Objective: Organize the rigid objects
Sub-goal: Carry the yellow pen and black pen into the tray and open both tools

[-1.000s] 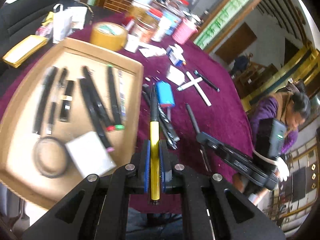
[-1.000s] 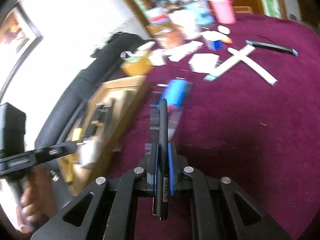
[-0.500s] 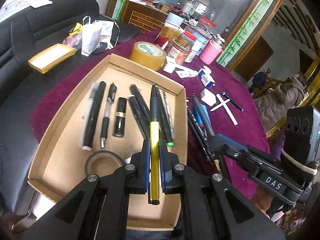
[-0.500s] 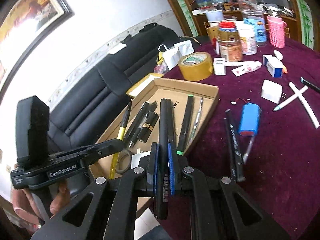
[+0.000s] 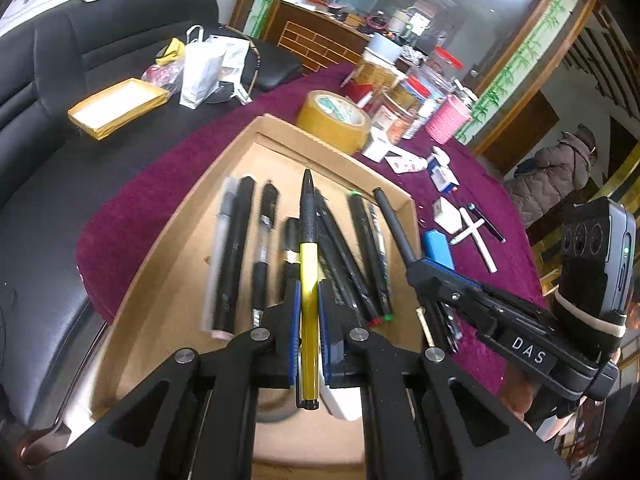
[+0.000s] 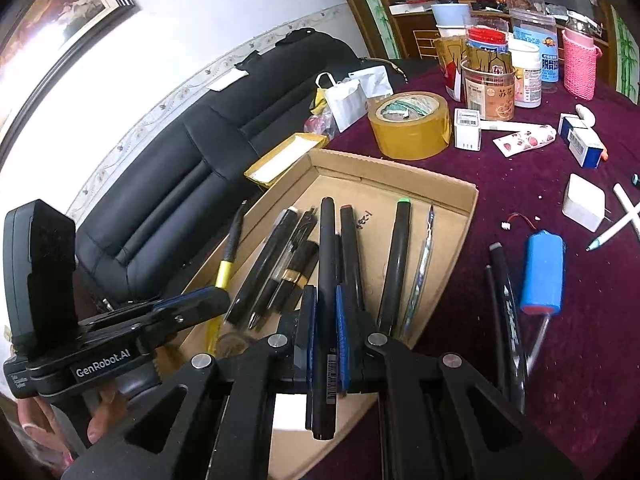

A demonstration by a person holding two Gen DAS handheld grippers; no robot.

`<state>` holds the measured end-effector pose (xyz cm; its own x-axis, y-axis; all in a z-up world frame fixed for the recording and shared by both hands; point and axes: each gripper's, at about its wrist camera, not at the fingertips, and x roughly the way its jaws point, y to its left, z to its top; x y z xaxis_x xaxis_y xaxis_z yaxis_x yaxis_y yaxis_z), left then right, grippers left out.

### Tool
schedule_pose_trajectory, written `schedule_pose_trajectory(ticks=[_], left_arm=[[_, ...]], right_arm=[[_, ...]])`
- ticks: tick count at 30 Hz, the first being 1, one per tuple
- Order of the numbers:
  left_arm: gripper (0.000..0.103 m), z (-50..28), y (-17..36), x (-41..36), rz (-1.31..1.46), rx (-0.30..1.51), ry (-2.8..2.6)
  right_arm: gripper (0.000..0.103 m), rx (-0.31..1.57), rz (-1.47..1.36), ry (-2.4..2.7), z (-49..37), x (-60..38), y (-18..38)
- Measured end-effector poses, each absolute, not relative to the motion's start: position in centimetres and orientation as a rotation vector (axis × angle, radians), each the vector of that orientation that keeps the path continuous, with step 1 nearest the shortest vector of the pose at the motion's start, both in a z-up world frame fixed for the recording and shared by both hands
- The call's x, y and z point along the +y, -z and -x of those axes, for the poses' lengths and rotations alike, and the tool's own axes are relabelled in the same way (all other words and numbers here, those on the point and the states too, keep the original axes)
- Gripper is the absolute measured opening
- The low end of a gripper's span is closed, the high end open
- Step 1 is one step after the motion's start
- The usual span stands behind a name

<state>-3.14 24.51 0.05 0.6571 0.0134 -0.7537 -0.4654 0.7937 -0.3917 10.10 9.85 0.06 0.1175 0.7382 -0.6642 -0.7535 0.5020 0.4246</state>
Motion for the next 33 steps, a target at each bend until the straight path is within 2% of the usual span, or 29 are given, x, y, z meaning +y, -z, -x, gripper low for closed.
schedule_pose_trajectory(ticks=[20,33], left_arm=[[0.006,-0.4,3.6,26.8,0.627,0.938,-0.318],[0.006,-1.0,3.5,26.7,0.610,0.952,-0.344]], right_arm=[[0.009,1.038,0.010,-1.048,-14.8,13.9,4.0],[0.009,0.985,0.075,-1.013,-14.3,14.5,4.0]])
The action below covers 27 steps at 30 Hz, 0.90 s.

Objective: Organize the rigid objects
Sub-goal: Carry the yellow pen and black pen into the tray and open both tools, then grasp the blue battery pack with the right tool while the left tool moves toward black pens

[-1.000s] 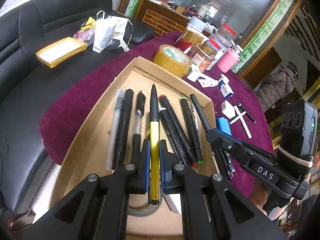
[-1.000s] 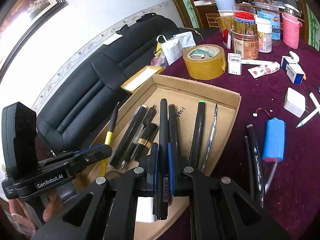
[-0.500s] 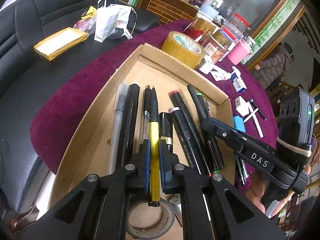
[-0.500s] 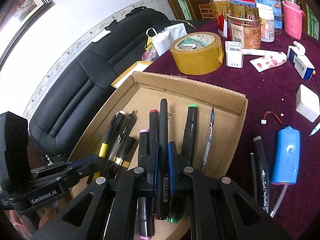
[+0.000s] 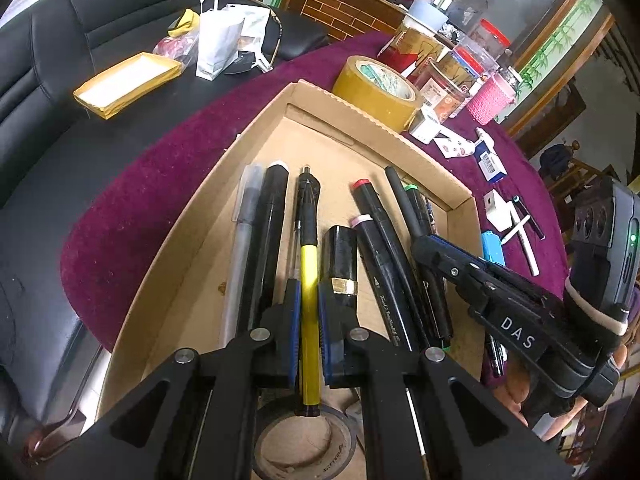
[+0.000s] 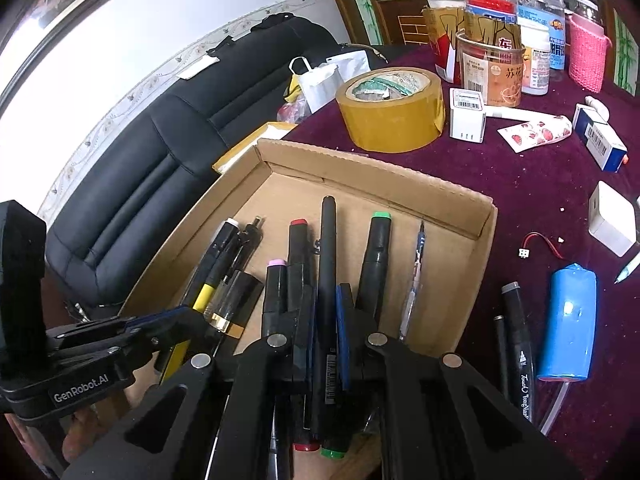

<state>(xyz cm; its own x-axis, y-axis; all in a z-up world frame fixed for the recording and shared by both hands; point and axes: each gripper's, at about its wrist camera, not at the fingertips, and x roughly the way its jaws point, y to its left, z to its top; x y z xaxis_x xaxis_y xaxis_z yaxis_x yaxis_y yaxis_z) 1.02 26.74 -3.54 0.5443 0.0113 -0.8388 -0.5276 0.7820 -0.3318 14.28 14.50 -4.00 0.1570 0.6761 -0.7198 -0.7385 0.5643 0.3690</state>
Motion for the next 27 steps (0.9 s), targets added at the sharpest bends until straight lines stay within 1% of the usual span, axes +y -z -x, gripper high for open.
schedule_pose_trajectory(ticks=[4,5,6,7,8,9,15,16,17,19,24,27], left_arm=[[0.008,-0.8,3.6,27.0,0.633,0.945,-0.350],[0.013,-0.7,3.6,27.1,0.640,0.943,-0.352],[0.025,-0.6,3.5,27.1,0.643,0.939,-0.355],[0.034,-0.5,3.6,27.0,0.648,0.938,-0.353],[0.049,-0.4,3.6,26.9,0.657,0.935,-0.350],[0.052,-0.3,3.5,26.7,0.655,0.927,-0.356],[0.052,1.2,1.6,24.8,0.617,0.877,-0.349],[0.052,1.4,1.2,24.3,0.605,0.865,-0.343],[0.052,1.7,0.7,23.5,0.592,0.852,-0.337],[0.052,1.8,0.2,22.5,0.584,0.840,-0.317],[0.052,0.9,-0.7,18.4,0.553,0.824,-0.220],[0.052,-0.2,-1.1,15.8,0.519,0.839,-0.174]], right_arm=[[0.009,0.975,0.090,-1.007,-14.1,14.6,4.1],[0.009,0.974,0.092,-1.005,-14.1,14.6,4.0],[0.010,0.978,0.089,-1.010,-14.2,14.5,4.0],[0.011,0.982,0.086,-1.014,-14.3,14.5,4.1],[0.013,0.991,0.080,-1.015,-14.4,14.5,4.2],[0.014,1.002,0.065,-1.024,-14.6,14.4,4.3],[0.016,0.974,-0.003,-1.067,-13.7,11.7,2.6],[0.020,0.960,-0.012,-1.072,-13.3,10.8,2.2],[0.028,0.943,-0.023,-1.076,-12.9,9.8,1.8],[0.036,0.912,-0.044,-1.072,-12.2,7.3,1.1],[0.039,0.893,-0.072,-1.001,-11.8,1.0,1.3],[0.040,0.927,-0.086,-0.938,-12.8,-1.6,2.4]])
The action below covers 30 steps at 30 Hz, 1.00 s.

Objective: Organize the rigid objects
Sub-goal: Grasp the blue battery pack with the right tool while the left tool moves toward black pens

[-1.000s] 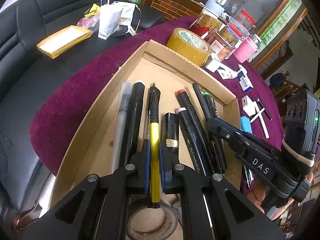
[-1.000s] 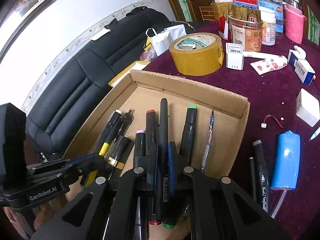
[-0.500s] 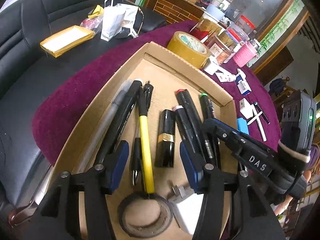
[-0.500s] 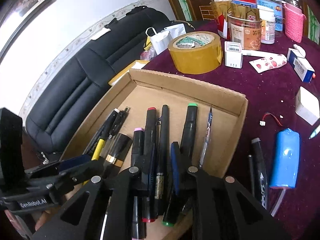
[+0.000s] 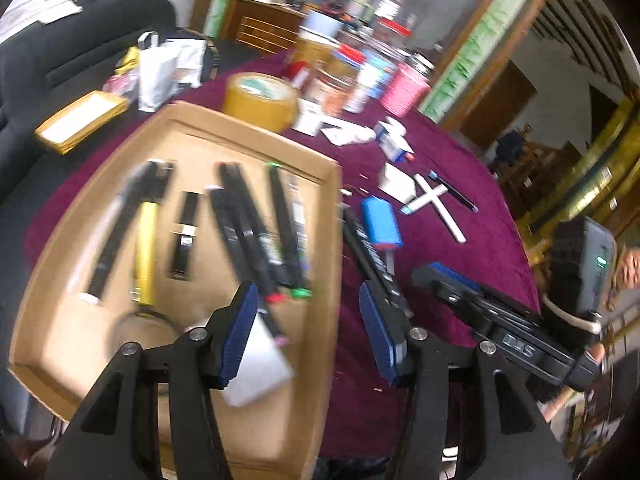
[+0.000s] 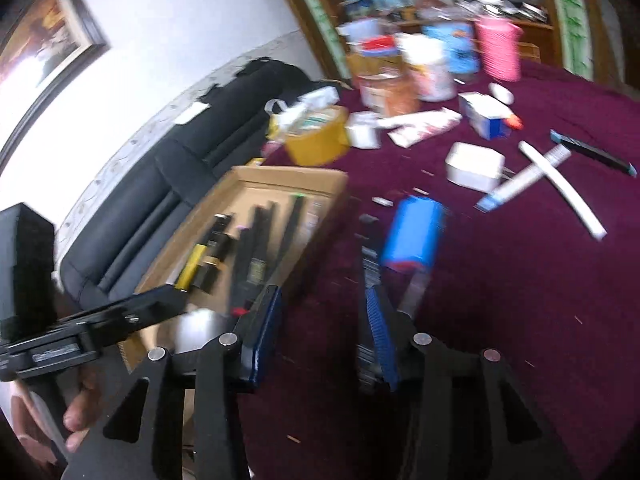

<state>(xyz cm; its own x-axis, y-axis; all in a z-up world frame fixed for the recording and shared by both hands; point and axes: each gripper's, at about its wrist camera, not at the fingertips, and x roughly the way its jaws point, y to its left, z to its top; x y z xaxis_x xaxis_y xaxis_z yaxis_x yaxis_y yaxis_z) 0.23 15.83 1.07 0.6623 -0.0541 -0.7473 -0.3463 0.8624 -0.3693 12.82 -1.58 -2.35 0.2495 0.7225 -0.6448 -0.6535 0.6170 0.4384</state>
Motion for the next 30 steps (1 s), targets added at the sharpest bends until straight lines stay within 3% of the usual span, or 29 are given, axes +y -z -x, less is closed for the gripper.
schedule_pose_trajectory(ticks=[12,21,30], left_arm=[[0.052,-0.7,-1.7,12.7,0.458,0.869,-0.169],[0.052,-0.9,-0.8,13.2,0.484,0.882,-0.163],[0.052,-0.8,0.0,13.8,0.515,0.893,-0.142]], right_arm=[[0.040,1.043,-0.148,-0.834,-19.7,-0.9,3.7],[0.039,1.109,-0.035,-0.761,-23.1,3.8,5.5],[0.041,1.030,0.211,-0.660,-21.4,8.1,5.5]])
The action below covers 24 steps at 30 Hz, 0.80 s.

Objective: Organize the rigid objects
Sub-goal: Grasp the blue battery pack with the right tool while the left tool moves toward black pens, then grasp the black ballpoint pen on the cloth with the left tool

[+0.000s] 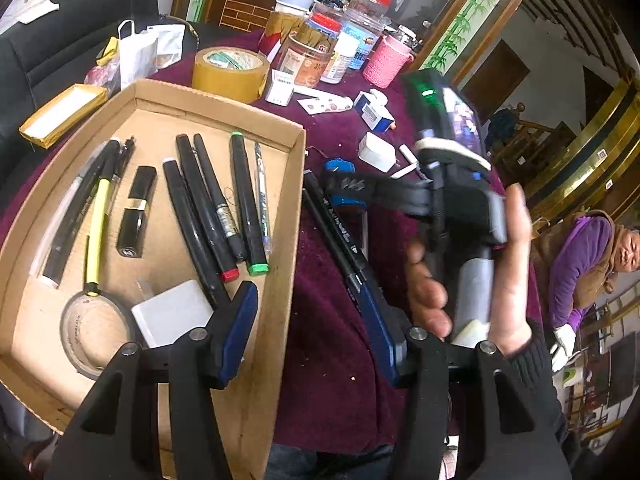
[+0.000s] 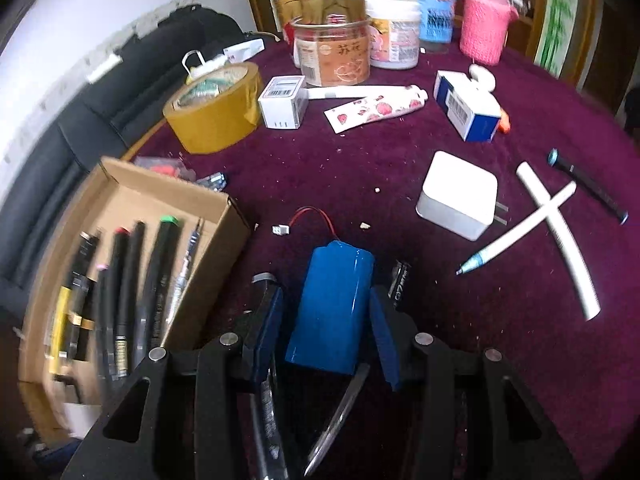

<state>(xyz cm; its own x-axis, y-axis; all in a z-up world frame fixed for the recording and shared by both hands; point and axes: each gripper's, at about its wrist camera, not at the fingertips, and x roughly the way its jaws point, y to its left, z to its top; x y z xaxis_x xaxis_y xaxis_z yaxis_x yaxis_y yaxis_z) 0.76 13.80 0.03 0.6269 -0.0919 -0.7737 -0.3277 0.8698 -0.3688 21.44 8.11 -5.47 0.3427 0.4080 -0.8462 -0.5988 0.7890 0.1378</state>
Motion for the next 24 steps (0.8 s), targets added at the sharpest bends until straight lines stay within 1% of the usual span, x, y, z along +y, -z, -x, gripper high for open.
schedule_pose_trajectory(ticks=[2,5,10,16,24], left_arm=[[0.052,-0.5,0.0,14.1,0.526,0.894,-0.147],[0.052,-0.2,-0.1,14.4,0.526,0.898,-0.156],[0.052,-0.1,-0.4,14.1,0.517,0.896,-0.155],[0.052,-1.6,-0.5,12.1,0.484,0.914,-0.124],[0.051,-6.7,-0.5,7.9,0.366,0.976,-0.045]], right_arm=[[0.037,0.988,0.265,-0.638,-20.9,8.8,5.8],[0.035,0.982,0.262,-0.637,-20.8,8.6,5.8],[0.034,1.023,0.099,-0.737,-21.7,5.8,4.8],[0.034,1.011,0.005,-0.753,-21.8,-0.1,3.5],[0.034,1.002,-0.020,-0.687,-23.1,-6.7,5.2]])
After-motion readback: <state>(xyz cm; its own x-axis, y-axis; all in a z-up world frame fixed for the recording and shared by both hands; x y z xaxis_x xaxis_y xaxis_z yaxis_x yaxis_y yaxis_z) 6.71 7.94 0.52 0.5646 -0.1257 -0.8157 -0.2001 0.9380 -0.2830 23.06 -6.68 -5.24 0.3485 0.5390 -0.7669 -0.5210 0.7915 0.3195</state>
